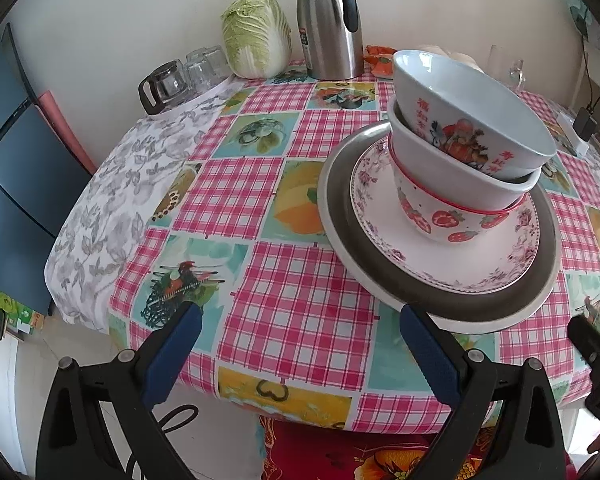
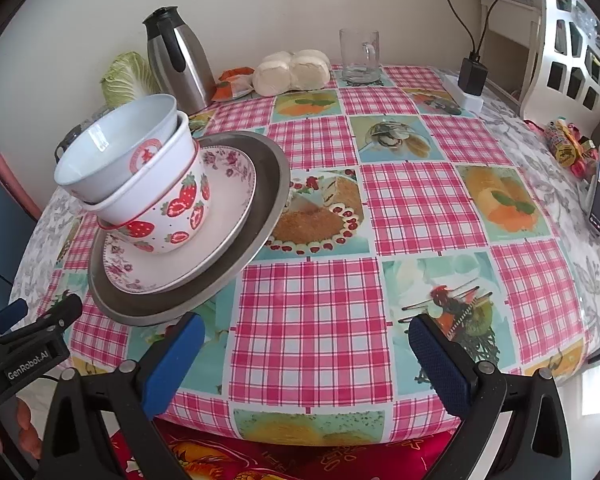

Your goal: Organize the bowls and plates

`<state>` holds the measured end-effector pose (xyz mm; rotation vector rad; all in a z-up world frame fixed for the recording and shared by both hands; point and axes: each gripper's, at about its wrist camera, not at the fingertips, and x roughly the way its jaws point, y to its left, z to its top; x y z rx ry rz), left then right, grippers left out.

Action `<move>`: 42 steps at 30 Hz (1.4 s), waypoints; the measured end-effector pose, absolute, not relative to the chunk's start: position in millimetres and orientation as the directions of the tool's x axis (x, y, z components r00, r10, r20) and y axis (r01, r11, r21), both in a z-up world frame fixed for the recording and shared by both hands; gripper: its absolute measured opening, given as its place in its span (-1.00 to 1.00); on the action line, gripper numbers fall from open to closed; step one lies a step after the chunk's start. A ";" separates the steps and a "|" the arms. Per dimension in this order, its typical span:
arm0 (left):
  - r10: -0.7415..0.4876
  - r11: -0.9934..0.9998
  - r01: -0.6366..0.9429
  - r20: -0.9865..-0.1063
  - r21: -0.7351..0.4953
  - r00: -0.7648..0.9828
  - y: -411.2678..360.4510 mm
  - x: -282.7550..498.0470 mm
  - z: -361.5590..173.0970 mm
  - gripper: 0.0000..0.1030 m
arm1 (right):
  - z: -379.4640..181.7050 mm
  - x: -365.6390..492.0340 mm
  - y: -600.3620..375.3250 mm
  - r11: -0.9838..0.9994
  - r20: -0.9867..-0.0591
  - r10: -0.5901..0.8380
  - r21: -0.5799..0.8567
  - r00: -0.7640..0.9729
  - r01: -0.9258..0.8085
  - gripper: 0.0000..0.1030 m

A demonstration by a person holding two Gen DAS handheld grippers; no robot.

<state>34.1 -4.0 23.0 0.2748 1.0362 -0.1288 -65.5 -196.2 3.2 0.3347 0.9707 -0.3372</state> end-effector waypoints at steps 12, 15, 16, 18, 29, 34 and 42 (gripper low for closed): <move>0.004 0.963 0.234 -0.878 0.132 0.478 0.7 37.9 18.9 0.93 | -6.3 -64.9 -192.2 0.904 -0.861 -0.132 0.098 0.491 0.415 1.00; 0.005 0.962 0.240 -0.883 0.133 0.469 0.1 38.7 17.1 0.93 | -7.2 -64.0 -194.3 0.903 -0.862 -0.133 0.099 0.490 0.418 1.00; 0.005 0.962 0.241 -0.886 0.131 0.464 0.1 39.4 16.1 0.93 | -7.4 -63.8 -194.6 0.903 -0.862 -0.133 0.099 0.490 0.419 1.00; 0.001 0.962 0.244 -0.890 0.126 0.455 1.0 40.8 14.6 0.93 | -8.2 -62.9 -195.1 0.903 -0.864 -0.132 0.098 0.487 0.419 1.00; 0.002 0.957 0.261 -0.900 0.128 0.435 -0.3 45.1 8.3 0.93 | -15.9 -57.3 -195.4 0.906 -0.875 -0.134 0.082 0.465 0.415 1.00; 0.004 0.954 0.270 -0.903 0.133 0.429 -2.7 45.1 6.3 0.93 | -17.0 -56.3 -194.6 0.908 -0.876 -0.136 0.077 0.463 0.413 1.00; 0.007 0.950 0.279 -0.905 0.139 0.426 -5.0 44.7 4.4 0.93 | -18.9 -56.0 -196.5 0.907 -0.879 -0.138 0.074 0.457 0.415 1.00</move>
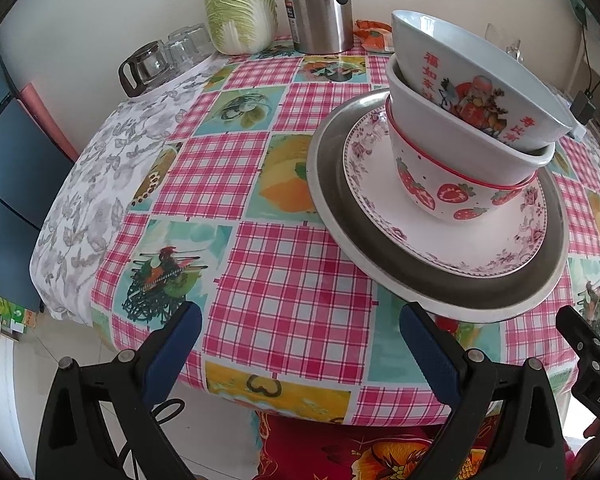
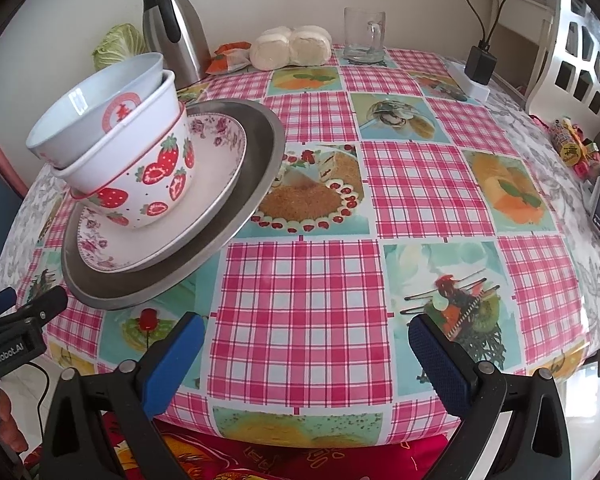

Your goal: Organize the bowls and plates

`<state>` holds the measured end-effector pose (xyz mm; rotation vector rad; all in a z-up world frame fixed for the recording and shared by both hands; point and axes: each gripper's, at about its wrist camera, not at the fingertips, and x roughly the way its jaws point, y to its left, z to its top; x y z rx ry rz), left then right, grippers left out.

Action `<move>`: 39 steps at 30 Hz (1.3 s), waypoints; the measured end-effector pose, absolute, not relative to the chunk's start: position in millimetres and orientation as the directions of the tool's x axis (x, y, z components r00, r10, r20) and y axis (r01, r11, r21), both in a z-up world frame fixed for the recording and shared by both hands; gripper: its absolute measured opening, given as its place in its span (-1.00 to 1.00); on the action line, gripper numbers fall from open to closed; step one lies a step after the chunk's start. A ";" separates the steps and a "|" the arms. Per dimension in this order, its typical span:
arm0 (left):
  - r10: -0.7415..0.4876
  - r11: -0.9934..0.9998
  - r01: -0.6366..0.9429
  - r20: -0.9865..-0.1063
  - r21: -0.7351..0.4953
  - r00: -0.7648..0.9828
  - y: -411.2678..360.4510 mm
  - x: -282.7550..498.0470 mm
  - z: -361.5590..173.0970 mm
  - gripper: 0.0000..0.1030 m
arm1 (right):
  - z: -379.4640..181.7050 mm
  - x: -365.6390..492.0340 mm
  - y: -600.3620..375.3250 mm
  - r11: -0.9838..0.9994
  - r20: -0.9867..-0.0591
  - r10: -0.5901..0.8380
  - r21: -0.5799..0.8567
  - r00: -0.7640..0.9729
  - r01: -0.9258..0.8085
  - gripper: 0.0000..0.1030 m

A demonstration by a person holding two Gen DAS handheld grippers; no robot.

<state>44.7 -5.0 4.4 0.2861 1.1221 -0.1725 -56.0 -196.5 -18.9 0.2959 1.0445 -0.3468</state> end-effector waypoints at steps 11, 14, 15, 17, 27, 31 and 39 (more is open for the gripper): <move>0.011 0.951 0.277 -0.907 0.140 0.421 -4.5 45.3 3.4 0.93 | -18.6 -55.8 -197.2 0.907 -0.877 -0.138 0.075 0.460 0.415 1.00; 0.011 0.951 0.276 -0.907 0.139 0.420 -4.5 45.6 3.6 0.93 | -18.5 -55.9 -197.1 0.907 -0.878 -0.138 0.075 0.459 0.415 1.00; 0.012 0.951 0.275 -0.908 0.139 0.420 -4.3 45.2 3.2 0.93 | -18.6 -55.9 -197.1 0.907 -0.877 -0.138 0.074 0.459 0.415 1.00; 0.013 0.952 0.273 -0.908 0.139 0.418 -3.9 45.3 2.8 0.93 | -18.6 -55.9 -197.0 0.907 -0.877 -0.138 0.074 0.460 0.414 1.00; 0.017 0.954 0.266 -0.912 0.137 0.410 -2.8 47.1 1.2 0.93 | -18.7 -55.6 -197.0 0.907 -0.878 -0.139 0.074 0.459 0.415 1.00; 0.017 0.955 0.263 -0.913 0.136 0.407 -2.1 47.7 0.9 0.93 | -18.8 -55.6 -197.4 0.906 -0.878 -0.139 0.074 0.459 0.416 1.00; 0.018 0.955 0.263 -0.914 0.136 0.406 -1.9 47.9 0.9 0.93 | -19.1 -55.6 -197.1 0.906 -0.878 -0.139 0.073 0.459 0.416 1.00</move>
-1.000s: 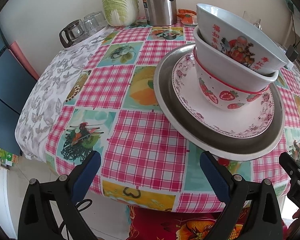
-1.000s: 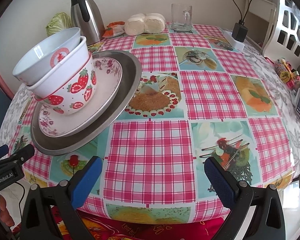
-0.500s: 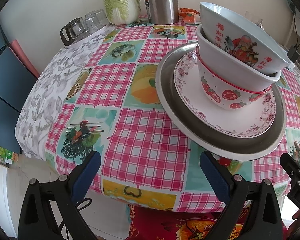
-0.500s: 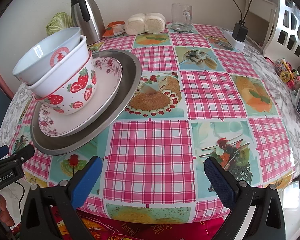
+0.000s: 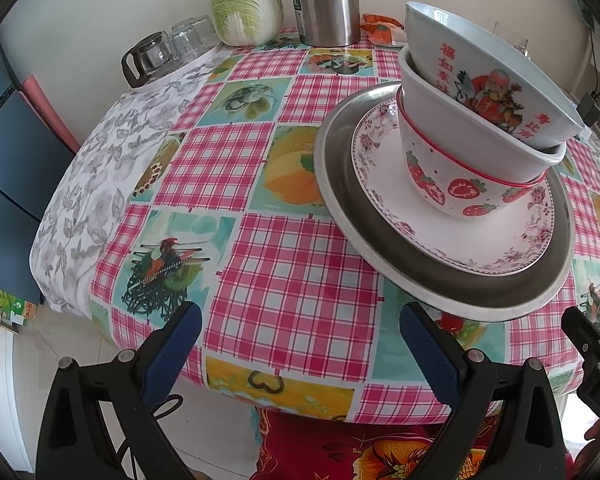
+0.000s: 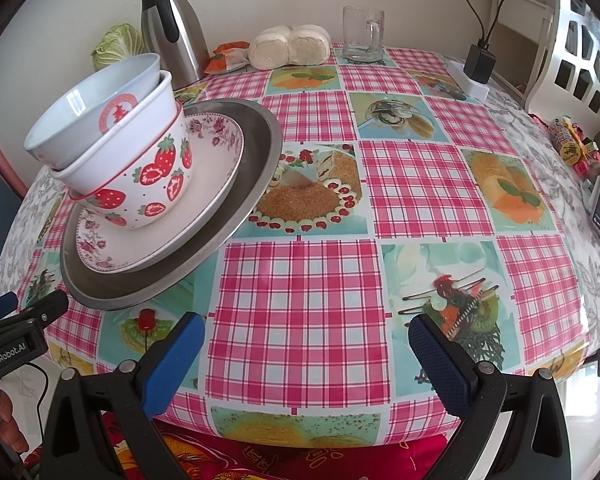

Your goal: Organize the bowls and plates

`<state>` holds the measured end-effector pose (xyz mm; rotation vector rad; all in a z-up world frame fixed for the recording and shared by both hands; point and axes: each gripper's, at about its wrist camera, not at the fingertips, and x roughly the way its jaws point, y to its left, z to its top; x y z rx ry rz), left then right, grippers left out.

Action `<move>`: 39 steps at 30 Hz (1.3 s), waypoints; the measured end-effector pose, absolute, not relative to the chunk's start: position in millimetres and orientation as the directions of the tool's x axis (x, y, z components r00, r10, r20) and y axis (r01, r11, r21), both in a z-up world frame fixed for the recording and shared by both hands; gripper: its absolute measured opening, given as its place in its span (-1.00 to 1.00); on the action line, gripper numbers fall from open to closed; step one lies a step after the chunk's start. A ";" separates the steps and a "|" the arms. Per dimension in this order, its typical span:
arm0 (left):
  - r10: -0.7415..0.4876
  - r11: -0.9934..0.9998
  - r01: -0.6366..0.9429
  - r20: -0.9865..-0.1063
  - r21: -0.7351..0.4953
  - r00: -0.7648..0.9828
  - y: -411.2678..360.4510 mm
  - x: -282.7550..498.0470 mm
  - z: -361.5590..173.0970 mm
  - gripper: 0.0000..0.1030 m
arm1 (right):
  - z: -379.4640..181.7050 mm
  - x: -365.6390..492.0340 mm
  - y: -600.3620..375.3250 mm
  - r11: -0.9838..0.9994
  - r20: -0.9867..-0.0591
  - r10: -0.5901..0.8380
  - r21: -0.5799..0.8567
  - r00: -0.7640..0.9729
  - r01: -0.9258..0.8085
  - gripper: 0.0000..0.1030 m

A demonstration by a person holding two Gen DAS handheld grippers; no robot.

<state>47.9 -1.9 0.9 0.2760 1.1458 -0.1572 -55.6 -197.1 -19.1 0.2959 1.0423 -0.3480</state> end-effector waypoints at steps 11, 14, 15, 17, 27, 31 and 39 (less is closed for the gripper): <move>0.017 0.955 0.264 -0.914 0.135 0.406 -1.3 48.3 0.8 0.93 | -19.8 -56.1 -196.4 0.907 -0.878 -0.140 0.072 0.457 0.415 1.00; 0.017 0.955 0.264 -0.913 0.136 0.407 -1.3 48.3 0.9 0.93 | -19.7 -55.8 -196.7 0.907 -0.878 -0.140 0.072 0.457 0.416 1.00; 0.017 0.955 0.265 -0.914 0.136 0.406 -1.3 48.4 1.0 0.93 | -19.7 -56.0 -196.6 0.907 -0.879 -0.140 0.072 0.457 0.416 1.00; 0.017 0.955 0.265 -0.914 0.136 0.406 -1.4 48.3 1.0 0.93 | -19.5 -56.1 -196.6 0.907 -0.878 -0.139 0.072 0.457 0.415 1.00; 0.014 0.956 0.261 -0.912 0.132 0.410 0.6 48.0 1.1 0.93 | -19.5 -55.5 -196.8 0.907 -0.878 -0.139 0.072 0.457 0.415 1.00; 0.014 0.957 0.259 -0.912 0.131 0.411 1.2 48.6 1.3 0.93 | -19.1 -55.2 -196.8 0.907 -0.879 -0.139 0.072 0.457 0.415 1.00; 0.014 0.958 0.253 -0.906 0.133 0.423 0.8 47.0 4.9 0.93 | -21.4 -56.2 -197.0 0.908 -0.882 -0.138 0.069 0.450 0.413 1.00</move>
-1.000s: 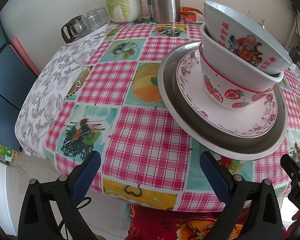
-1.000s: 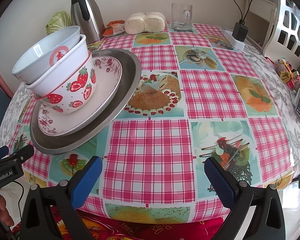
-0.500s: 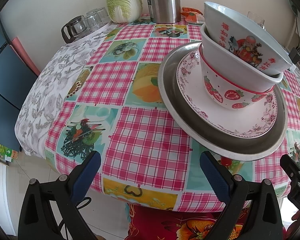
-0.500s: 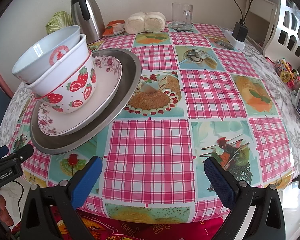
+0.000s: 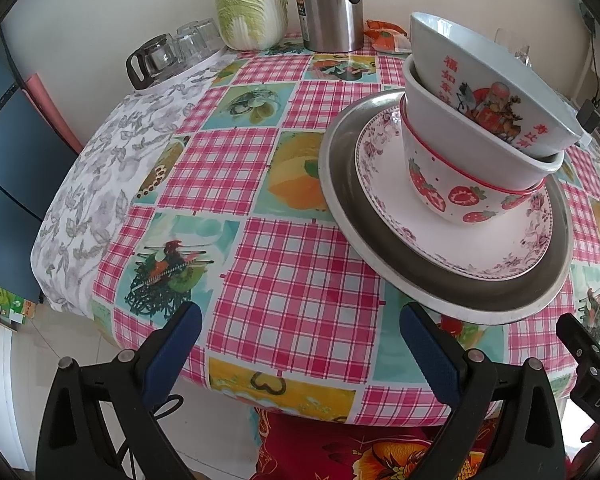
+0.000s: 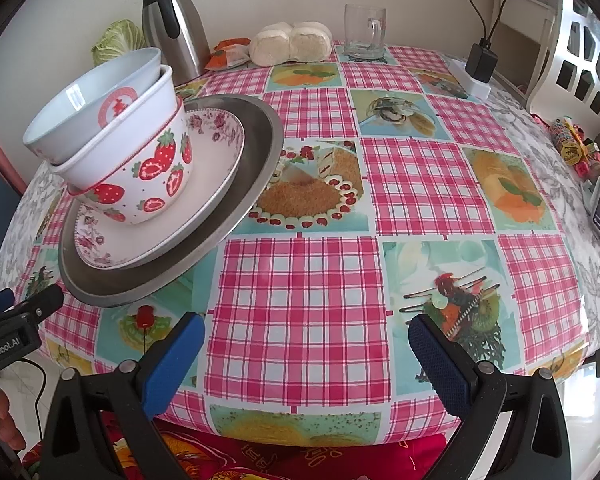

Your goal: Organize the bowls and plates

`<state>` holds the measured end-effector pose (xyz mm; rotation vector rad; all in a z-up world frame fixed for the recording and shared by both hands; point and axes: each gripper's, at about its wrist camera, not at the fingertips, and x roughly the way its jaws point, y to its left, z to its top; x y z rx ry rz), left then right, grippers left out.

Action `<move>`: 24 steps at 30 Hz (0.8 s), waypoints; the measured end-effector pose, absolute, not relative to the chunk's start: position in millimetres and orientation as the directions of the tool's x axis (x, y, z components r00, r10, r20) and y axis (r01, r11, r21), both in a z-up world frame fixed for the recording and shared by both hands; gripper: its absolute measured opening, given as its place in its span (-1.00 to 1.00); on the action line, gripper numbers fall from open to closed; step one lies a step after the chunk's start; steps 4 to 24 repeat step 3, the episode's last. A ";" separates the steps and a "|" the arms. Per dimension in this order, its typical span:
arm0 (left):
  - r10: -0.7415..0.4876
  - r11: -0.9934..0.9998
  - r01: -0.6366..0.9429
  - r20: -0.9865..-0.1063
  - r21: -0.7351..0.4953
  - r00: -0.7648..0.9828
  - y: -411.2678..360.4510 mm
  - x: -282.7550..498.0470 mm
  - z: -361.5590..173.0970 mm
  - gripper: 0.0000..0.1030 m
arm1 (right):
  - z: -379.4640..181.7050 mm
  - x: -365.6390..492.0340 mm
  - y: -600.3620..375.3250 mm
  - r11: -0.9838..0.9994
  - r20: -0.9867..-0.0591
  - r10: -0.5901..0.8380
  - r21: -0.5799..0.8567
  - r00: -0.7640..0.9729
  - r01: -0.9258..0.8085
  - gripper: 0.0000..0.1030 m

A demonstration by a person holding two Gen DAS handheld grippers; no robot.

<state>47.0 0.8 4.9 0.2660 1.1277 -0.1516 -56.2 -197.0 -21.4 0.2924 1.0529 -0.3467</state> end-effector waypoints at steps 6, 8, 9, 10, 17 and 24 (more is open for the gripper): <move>0.013 0.958 0.253 -0.907 0.132 0.422 0.8 47.0 5.1 0.93 | -20.9 -56.9 -197.2 0.908 -0.882 -0.138 0.069 0.450 0.413 1.00; 0.013 0.958 0.253 -0.907 0.132 0.422 0.8 47.0 5.1 0.93 | -20.9 -56.9 -197.2 0.908 -0.882 -0.138 0.069 0.450 0.413 1.00; 0.013 0.958 0.253 -0.907 0.132 0.422 0.8 47.0 5.1 0.93 | -20.9 -56.9 -197.2 0.908 -0.882 -0.138 0.069 0.450 0.413 1.00; 0.013 0.958 0.253 -0.907 0.132 0.422 0.8 47.0 5.1 0.93 | -20.9 -56.9 -197.2 0.908 -0.882 -0.138 0.069 0.450 0.413 1.00; 0.013 0.958 0.253 -0.907 0.132 0.422 0.8 47.0 5.1 0.93 | -20.9 -56.9 -197.2 0.908 -0.882 -0.138 0.069 0.450 0.413 1.00; 0.013 0.958 0.253 -0.907 0.132 0.422 0.8 47.0 5.1 0.93 | -20.9 -56.9 -197.2 0.908 -0.882 -0.138 0.069 0.450 0.413 1.00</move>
